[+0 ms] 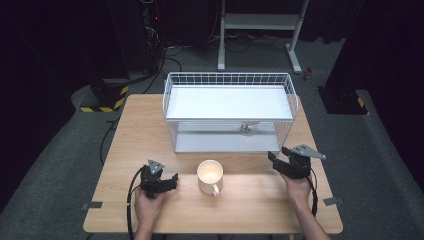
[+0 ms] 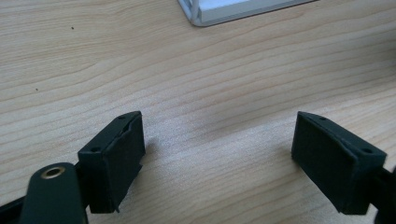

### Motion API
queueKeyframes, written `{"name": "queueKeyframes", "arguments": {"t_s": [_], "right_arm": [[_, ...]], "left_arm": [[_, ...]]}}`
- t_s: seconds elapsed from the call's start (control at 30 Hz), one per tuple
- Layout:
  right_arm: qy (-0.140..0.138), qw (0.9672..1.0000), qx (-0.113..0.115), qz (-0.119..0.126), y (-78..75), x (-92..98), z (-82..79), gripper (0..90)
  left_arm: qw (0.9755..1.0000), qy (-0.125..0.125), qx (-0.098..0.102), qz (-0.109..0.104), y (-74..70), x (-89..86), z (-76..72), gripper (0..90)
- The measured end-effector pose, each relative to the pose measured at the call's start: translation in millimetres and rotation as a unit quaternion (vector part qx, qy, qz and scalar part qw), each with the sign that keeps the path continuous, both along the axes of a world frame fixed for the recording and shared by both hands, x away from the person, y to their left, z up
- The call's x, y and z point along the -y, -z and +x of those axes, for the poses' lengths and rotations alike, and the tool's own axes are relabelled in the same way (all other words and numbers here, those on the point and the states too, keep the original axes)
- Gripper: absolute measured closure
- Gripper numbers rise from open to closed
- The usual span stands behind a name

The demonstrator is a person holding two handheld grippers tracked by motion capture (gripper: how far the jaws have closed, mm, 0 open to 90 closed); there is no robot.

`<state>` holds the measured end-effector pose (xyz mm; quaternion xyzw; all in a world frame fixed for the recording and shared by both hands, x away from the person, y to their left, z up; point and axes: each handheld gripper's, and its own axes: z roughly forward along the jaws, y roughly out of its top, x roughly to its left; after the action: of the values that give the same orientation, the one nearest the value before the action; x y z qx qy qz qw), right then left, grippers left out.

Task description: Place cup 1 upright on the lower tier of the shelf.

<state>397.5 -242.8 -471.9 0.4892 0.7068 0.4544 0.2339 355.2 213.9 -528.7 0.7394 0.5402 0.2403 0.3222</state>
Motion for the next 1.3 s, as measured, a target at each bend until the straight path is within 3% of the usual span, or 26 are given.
{"name": "queueKeyframes", "arguments": {"t_s": [0.7, 1.07, 1.3], "right_arm": [[0.005, 1.0, 0.001, 0.004, 13.0, 25.8, -28.2, 34.6], [0.002, 0.9998, -0.014, -0.01, 23.6, 29.8, -42.6, 33.9], [-0.002, 0.9992, -0.022, -0.032, 32.6, 30.6, -49.5, 33.5]], "left_arm": [[1.0, -0.001, 0.0, 0.0, -0.1, 0.1, -0.1, 17.6], [1.0, -0.002, 0.0, 0.0, 0.0, 0.2, -0.2, 17.7], [1.0, -0.002, 0.0, 0.0, 0.0, 0.2, -0.2, 17.7]]}}
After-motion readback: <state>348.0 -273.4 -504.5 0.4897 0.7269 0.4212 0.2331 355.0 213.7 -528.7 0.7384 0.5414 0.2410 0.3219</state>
